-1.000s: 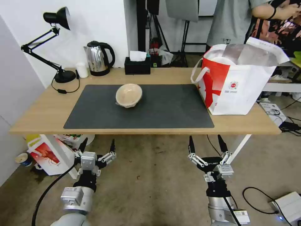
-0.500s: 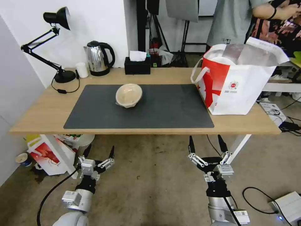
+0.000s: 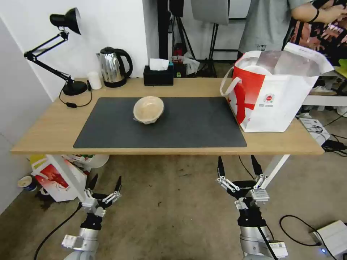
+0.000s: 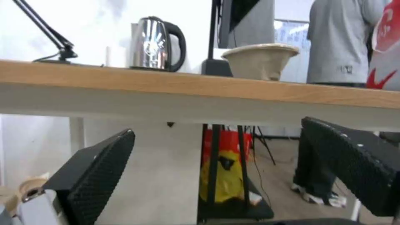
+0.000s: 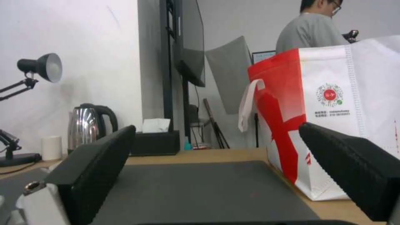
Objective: Pick up the trash from the table and place it into the takeout bag.
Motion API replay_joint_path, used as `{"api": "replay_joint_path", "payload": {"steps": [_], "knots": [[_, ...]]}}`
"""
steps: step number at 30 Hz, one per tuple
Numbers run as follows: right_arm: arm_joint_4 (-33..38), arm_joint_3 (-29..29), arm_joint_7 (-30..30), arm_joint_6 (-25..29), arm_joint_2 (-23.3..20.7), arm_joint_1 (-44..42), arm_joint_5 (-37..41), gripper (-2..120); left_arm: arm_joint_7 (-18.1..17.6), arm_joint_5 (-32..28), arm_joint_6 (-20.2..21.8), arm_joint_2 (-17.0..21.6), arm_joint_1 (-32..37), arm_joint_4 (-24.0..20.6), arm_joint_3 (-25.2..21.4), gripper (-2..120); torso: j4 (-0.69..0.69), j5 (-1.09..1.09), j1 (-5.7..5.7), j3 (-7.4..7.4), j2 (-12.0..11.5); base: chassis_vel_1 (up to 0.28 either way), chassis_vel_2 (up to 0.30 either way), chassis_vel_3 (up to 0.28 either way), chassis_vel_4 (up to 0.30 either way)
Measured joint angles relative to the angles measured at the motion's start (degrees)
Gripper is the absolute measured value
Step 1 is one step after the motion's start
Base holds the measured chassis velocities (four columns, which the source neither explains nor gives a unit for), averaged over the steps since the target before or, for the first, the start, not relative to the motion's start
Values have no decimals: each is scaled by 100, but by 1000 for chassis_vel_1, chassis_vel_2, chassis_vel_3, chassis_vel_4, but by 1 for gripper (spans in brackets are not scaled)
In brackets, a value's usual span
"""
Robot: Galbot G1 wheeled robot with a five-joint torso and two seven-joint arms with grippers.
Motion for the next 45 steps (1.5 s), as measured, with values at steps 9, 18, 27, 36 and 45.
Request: {"api": "replay_joint_path", "payload": {"steps": [9,18,27,36,45], "knots": [[0,0,0,0,0,0,0,100,1109,-772,-967,-115,-440,1191,-484,100,0,-1,0,0,0,0,0,0,0],[0,0,0,0,0,0,0,100,1184,-844,-994,-125,-426,1070,-511,100,1,-4,0,0,0,0,0,0,0],[0,0,0,-1,0,1,0,100,1188,-918,-763,-122,-243,69,-502,100,0,7,0,0,0,0,0,0,0],[0,0,0,0,0,0,0,100,1115,-955,-399,-116,-16,-970,-438,100,0,0,0,0,0,0,0,0,0],[0,0,0,0,0,0,0,100,667,-546,211,-111,147,-2042,-367,100,0,-1,0,0,1,0,0,0,0]]}}
